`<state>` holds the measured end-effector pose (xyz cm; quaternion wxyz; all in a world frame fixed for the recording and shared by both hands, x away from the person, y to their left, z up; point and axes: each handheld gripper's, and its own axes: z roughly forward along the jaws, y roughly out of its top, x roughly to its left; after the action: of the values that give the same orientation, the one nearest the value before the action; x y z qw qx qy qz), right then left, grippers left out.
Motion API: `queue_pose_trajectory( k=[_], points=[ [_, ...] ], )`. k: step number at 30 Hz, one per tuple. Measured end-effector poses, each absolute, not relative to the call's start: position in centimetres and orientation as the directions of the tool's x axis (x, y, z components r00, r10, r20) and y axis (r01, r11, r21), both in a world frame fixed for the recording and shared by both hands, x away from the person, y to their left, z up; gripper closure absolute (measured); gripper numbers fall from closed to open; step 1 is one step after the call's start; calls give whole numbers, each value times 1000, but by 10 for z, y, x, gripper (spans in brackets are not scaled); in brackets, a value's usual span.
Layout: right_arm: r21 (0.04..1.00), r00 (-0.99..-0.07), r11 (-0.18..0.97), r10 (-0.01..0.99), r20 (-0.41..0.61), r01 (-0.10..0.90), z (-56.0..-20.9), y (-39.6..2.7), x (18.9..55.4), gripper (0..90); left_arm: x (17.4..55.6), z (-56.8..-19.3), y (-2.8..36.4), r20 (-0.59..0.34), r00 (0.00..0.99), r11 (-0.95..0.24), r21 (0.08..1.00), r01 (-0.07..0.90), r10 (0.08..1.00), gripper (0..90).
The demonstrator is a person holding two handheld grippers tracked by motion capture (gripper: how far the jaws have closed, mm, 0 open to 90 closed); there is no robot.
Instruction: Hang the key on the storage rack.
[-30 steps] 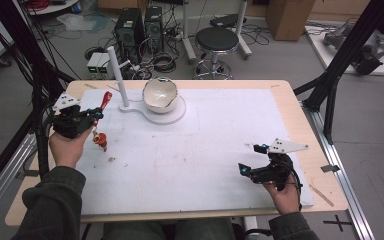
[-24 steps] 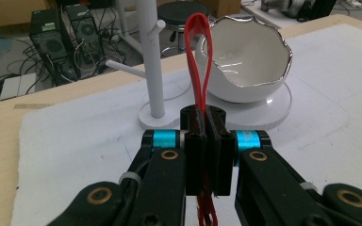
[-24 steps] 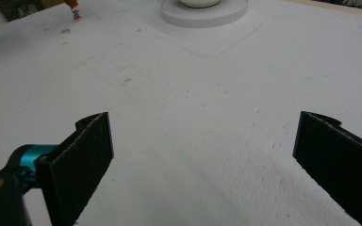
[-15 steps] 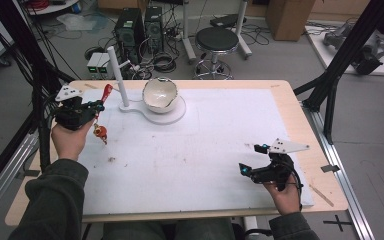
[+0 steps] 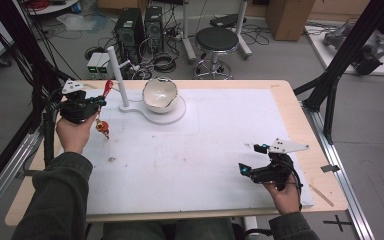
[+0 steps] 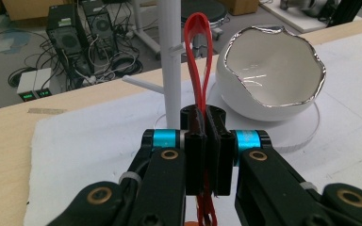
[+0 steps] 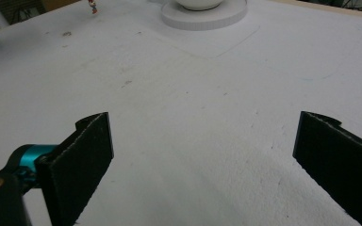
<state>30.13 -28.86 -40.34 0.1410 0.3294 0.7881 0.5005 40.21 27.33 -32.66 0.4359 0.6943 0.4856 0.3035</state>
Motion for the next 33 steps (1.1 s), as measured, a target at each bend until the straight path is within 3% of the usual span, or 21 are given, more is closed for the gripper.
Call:
queue_pose_trajectory(
  k=[33],
  points=[
    [882, -744, 279, 659, 111, 379, -405, -289, 302, 45, 426, -335, 261, 13, 306, -154, 883, 443, 952, 864]
  ],
)
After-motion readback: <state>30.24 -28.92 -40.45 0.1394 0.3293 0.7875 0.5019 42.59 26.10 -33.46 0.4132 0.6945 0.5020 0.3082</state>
